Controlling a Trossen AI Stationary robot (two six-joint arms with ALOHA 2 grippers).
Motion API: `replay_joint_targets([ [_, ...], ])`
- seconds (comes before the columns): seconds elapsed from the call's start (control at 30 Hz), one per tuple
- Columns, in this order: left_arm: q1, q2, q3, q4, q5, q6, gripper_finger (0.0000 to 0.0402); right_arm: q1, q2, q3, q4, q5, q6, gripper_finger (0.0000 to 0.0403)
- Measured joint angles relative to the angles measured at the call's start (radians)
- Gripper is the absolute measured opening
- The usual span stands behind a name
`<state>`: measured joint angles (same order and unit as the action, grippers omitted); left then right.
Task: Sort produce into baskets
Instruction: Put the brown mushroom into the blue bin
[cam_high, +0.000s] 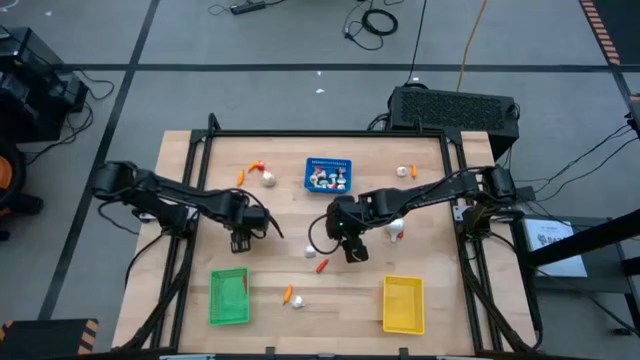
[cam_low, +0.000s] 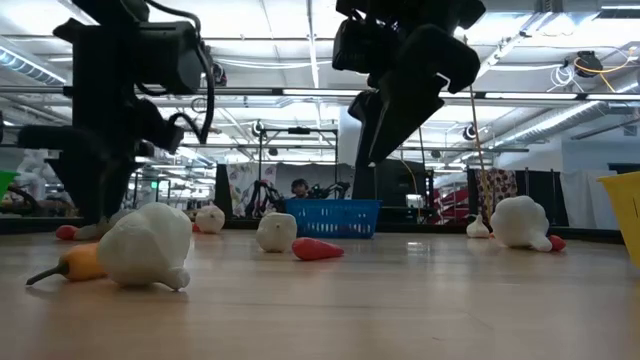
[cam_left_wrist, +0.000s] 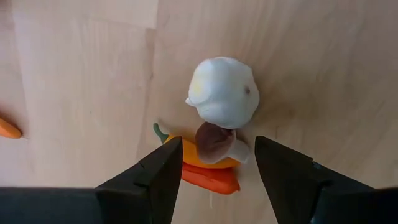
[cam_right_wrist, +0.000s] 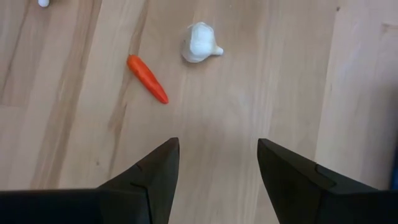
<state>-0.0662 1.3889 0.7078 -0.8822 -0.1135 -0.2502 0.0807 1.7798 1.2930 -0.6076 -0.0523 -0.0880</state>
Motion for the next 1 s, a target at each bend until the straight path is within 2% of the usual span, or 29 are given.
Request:
replay_joint_targets([
  [0.5,0.000,0.065,0.000,0.014,0.000,0.002,0.0203,0.000,0.000,0.000,0.029,0.000,-0.034,0.0208],
  [0.87,0.000,0.064,0.000,0.011,0.000,0.001,0.0104,-0.001,0.000,0.000,0.036,0.000,-0.047,0.0208],
  [1.0,0.000,0.064,0.000,0.009,0.000,0.001,0.0082,0.000,0.000,0.000,0.036,-0.001,-0.022,0.0208],
])
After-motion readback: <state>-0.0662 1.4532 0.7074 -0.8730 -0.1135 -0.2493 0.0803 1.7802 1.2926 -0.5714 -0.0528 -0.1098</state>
